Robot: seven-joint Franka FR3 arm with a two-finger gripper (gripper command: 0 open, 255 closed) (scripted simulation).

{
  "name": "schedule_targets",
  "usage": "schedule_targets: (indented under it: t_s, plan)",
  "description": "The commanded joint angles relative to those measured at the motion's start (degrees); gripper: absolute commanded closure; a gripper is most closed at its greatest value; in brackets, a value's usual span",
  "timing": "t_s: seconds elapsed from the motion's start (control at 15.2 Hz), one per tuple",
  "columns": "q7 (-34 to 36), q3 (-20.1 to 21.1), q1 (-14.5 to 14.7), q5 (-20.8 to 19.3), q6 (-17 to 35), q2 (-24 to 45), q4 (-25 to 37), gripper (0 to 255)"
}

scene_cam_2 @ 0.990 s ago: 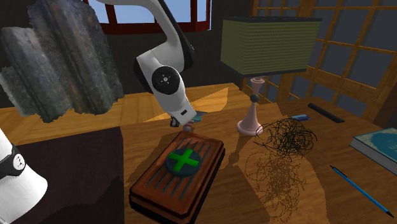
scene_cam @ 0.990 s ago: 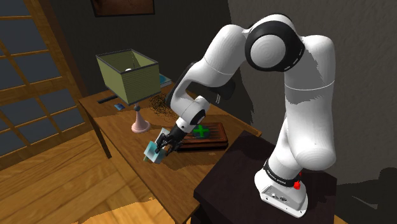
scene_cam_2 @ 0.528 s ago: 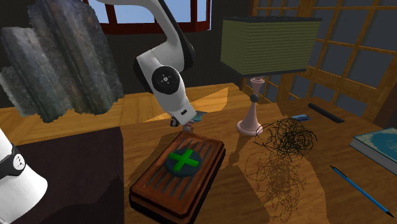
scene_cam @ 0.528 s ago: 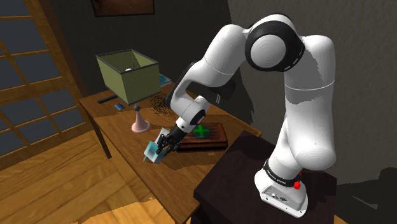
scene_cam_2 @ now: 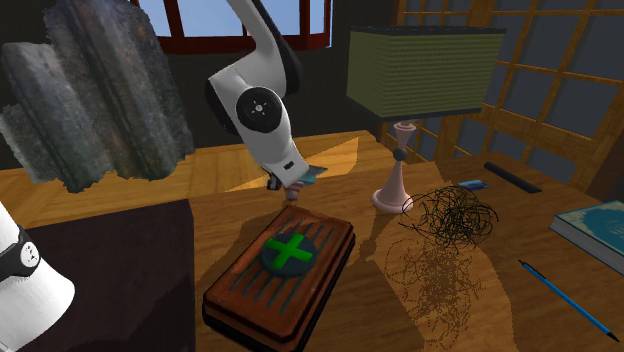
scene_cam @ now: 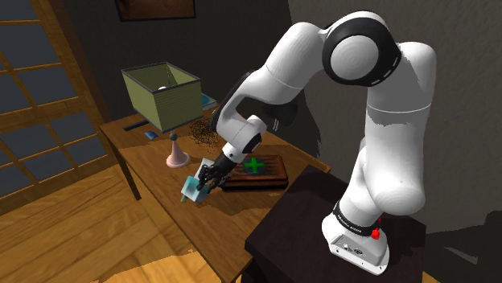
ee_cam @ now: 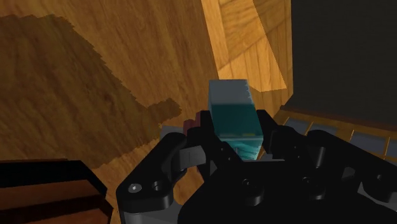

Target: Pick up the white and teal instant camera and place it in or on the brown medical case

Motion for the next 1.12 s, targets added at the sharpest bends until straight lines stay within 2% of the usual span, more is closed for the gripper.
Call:
schedule_targets:
  t_s: [0.0,1.06]
  plan:
    - [1.69,-0.11,0.16,-1.43,0.30,-1.84,-0.74,255]
    - [16.81,-0.98,1.01,-14.61,1.51,-14.93,-4.54,255]
